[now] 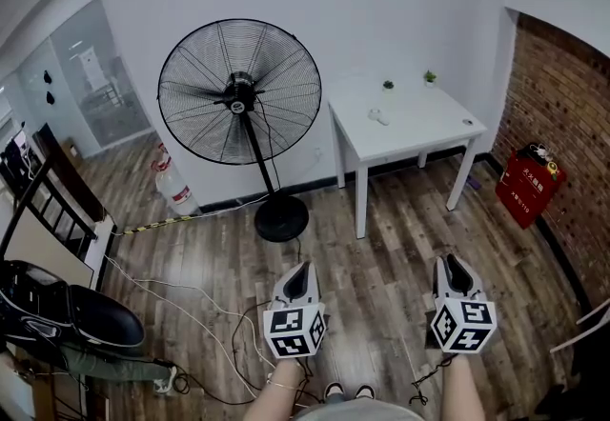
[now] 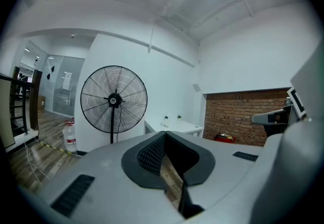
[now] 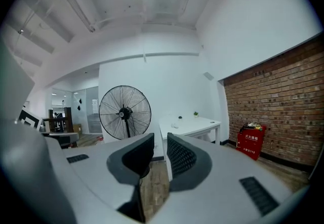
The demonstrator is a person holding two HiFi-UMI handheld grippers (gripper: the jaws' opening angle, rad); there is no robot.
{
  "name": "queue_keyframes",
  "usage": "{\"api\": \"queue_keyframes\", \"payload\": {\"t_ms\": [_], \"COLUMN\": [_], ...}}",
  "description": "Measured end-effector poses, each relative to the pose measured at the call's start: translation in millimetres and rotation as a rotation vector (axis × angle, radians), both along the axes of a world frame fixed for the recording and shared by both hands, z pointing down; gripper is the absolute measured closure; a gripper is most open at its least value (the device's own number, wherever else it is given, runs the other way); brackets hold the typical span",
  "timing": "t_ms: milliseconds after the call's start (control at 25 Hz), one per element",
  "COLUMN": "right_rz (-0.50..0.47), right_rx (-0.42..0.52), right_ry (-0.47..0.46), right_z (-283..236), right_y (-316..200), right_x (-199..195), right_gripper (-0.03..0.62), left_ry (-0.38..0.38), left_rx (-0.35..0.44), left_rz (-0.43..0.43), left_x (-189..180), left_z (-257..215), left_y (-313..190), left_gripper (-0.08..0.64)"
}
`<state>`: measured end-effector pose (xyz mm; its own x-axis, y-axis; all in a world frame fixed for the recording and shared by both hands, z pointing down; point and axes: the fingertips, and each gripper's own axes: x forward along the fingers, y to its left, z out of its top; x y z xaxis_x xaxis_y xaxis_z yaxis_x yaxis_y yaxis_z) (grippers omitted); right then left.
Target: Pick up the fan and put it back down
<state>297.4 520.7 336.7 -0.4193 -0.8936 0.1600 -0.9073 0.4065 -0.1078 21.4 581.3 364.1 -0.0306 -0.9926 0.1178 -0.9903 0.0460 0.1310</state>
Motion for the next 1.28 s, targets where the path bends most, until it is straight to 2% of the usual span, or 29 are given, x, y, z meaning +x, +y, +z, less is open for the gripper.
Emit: {"api": "queue_keyframes", "payload": {"t_ms": [480,840,1080,1280], "right_rz": [-0.007,-0.018,-0.001,0.01], "right_rx": [-0.01,-0.036,-0.05,-0.067], "right_ry": [-0.028,-0.018,-0.057,-0.076], "right_z": [9.9,24.8,25.8,36.5], "right_y": [-16.3,-31.4,-42.2,-46.2], "right_x": [30.1,50.5,64.3,65.2], "right_gripper": [0.356,0.347,0.347,0.347], "left_ry": [-0.021,-0.032,-0.048,-0.062], "left_rx": [0.005,-0.032,-0.061,-0.043], "left_rz": [-0.044,-0.079,-0.116,-0.109], "left_x": [25.7,38.3,27.0,24.5], "left_z": [0.4,10.2,3.2,-4.0], "left_y": [-3.5,-8.1,-10.8,-26.0], "left_gripper": [0.549,0.549,0.549,0.549]}}
